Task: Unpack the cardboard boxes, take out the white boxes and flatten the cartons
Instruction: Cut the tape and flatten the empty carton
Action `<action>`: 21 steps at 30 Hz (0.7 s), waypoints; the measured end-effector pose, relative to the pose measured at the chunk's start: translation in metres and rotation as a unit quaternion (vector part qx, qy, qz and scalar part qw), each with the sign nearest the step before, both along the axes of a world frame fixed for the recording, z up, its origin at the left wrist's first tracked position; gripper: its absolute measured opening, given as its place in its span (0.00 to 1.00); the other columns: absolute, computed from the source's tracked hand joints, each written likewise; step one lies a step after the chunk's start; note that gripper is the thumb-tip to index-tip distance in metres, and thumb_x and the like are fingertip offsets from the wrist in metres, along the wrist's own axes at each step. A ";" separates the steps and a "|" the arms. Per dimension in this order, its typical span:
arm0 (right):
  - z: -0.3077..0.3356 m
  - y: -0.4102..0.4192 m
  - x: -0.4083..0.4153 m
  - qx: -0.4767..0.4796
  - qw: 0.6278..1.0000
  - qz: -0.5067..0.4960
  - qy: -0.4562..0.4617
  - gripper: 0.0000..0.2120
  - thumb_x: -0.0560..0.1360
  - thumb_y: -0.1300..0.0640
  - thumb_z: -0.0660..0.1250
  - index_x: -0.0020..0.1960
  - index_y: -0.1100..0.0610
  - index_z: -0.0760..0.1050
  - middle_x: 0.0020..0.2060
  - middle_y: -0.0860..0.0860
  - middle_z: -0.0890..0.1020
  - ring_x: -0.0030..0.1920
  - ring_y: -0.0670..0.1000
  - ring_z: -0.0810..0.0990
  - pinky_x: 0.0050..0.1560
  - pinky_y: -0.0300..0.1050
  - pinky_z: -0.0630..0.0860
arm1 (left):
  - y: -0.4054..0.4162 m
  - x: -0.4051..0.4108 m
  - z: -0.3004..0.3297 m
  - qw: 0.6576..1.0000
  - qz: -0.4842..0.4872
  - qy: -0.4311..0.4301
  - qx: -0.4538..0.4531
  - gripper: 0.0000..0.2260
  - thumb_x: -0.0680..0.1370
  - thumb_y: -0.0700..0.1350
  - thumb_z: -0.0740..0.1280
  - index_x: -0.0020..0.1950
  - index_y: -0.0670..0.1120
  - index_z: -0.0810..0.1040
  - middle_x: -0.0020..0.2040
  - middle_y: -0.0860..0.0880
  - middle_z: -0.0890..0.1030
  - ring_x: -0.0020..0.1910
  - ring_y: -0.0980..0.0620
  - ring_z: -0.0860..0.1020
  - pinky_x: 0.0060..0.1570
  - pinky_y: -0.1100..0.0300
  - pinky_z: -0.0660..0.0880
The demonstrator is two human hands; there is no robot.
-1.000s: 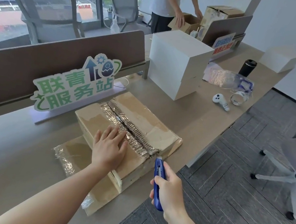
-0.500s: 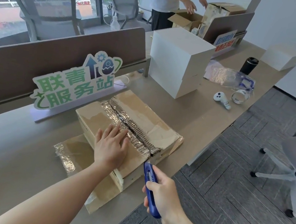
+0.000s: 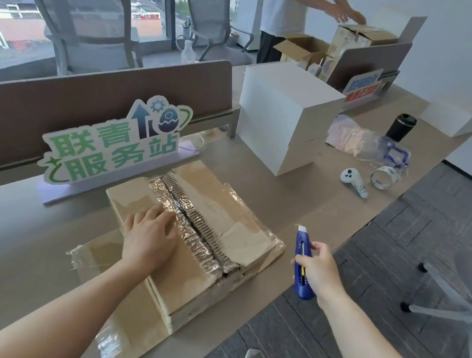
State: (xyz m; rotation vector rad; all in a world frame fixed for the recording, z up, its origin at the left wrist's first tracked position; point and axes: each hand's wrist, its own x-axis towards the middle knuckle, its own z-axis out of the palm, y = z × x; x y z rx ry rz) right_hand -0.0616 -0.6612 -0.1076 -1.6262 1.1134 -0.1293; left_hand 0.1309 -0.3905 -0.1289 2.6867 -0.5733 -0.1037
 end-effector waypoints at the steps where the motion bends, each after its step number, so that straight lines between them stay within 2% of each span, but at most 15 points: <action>1: -0.008 -0.015 0.013 -0.010 1.000 0.008 0.013 0.16 0.77 0.62 0.66 0.63 0.53 0.68 0.48 0.55 0.83 0.49 0.56 0.82 0.56 0.59 0.77 | -0.003 0.005 0.001 1.000 0.008 0.001 0.011 0.18 0.82 0.54 0.56 0.70 0.56 0.74 0.75 0.49 0.67 0.75 0.45 0.60 0.75 0.43 0.48; 5: -0.038 -0.070 0.064 -0.057 0.994 0.069 0.065 0.11 0.76 0.59 0.68 0.57 0.56 0.71 0.49 0.54 0.80 0.49 0.58 0.80 0.52 0.54 0.77 | -0.012 0.021 -0.001 0.999 0.046 0.010 0.026 0.18 0.82 0.56 0.56 0.72 0.60 0.70 0.78 0.50 0.63 0.78 0.47 0.54 0.75 0.40 0.43; 9: -0.073 -0.125 0.108 -0.077 0.981 0.130 0.119 0.09 0.75 0.57 0.69 0.54 0.56 0.74 0.47 0.55 0.81 0.47 0.59 0.80 0.51 0.53 0.77 | -0.023 0.022 -0.008 0.993 0.065 -0.002 0.098 0.22 0.80 0.62 0.54 0.75 0.63 0.64 0.79 0.52 0.59 0.79 0.48 0.52 0.74 0.37 0.43; 13: -0.095 -0.162 0.142 -0.108 0.965 0.180 0.156 0.05 0.74 0.60 0.69 0.49 0.56 0.75 0.42 0.55 0.80 0.46 0.59 0.80 0.49 0.51 0.76 | -0.027 0.022 -0.008 0.988 0.084 0.013 0.131 0.29 0.75 0.67 0.46 0.76 0.64 0.60 0.80 0.52 0.57 0.80 0.49 0.50 0.75 0.38 0.42; 17: -0.106 -0.189 0.174 -0.128 0.947 0.228 0.187 0.04 0.74 0.59 0.68 0.48 0.55 0.75 0.45 0.56 0.81 0.46 0.59 0.79 0.47 0.49 0.75 | -0.032 0.018 -0.010 0.983 0.103 0.017 0.148 0.33 0.73 0.69 0.42 0.78 0.64 0.55 0.81 0.54 0.54 0.80 0.50 0.47 0.75 0.39 0.39; 19: -0.109 -0.194 0.182 -0.143 0.937 0.251 0.194 0.03 0.74 0.59 0.68 0.44 0.54 0.73 0.44 0.56 0.80 0.45 0.58 0.78 0.44 0.47 0.73 | -0.030 0.017 -0.011 0.982 0.107 0.009 0.157 0.33 0.72 0.69 0.43 0.78 0.64 0.56 0.80 0.54 0.55 0.80 0.51 0.48 0.75 0.39 0.41; 21: -0.113 -0.198 0.188 -0.157 0.930 0.266 0.197 0.07 0.75 0.59 0.67 0.40 0.52 0.71 0.44 0.56 0.81 0.44 0.58 0.78 0.41 0.46 0.70 | -0.030 0.016 -0.014 0.981 0.107 0.006 0.160 0.33 0.73 0.69 0.45 0.77 0.63 0.58 0.80 0.55 0.57 0.80 0.51 0.49 0.75 0.38 0.44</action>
